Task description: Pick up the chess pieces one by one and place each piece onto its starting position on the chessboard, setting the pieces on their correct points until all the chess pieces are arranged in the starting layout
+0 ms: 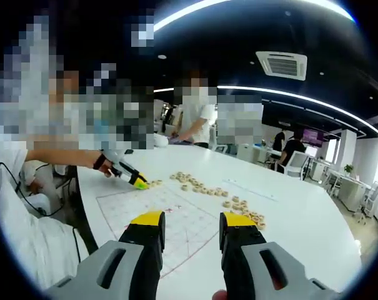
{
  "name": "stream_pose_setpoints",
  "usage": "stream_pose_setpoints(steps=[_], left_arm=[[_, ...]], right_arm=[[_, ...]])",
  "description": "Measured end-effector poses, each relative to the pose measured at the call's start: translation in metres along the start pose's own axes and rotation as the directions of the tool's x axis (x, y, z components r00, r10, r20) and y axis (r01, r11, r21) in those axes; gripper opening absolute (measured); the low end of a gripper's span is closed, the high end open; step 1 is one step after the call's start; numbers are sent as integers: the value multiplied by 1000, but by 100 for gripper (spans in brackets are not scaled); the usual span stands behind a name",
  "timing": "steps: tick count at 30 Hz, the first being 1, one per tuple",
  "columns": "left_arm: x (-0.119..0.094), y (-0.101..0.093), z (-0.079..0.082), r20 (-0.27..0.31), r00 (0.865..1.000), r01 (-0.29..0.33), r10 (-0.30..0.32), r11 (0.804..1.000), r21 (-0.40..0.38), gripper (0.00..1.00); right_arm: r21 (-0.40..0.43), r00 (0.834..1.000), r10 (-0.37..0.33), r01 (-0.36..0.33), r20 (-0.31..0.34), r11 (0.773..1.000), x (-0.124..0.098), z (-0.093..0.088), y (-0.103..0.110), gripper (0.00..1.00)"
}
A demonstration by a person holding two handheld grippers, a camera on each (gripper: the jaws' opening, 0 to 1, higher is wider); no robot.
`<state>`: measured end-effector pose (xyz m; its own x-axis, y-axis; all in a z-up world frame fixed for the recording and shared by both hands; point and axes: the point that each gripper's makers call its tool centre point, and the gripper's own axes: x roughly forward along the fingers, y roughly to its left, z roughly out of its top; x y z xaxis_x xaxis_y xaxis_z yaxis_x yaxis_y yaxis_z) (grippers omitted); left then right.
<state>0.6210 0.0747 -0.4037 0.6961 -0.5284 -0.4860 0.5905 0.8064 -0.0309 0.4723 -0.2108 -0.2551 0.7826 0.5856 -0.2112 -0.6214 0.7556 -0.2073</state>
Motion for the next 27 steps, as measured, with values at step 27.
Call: stream_pose_setpoints(steps=[27], left_arm=[[-20,10,18,51,999,-5,5,1000,-9,55]], right_arm=[[-6,1000,6,-6,-8,1000,2,-1,3,36]])
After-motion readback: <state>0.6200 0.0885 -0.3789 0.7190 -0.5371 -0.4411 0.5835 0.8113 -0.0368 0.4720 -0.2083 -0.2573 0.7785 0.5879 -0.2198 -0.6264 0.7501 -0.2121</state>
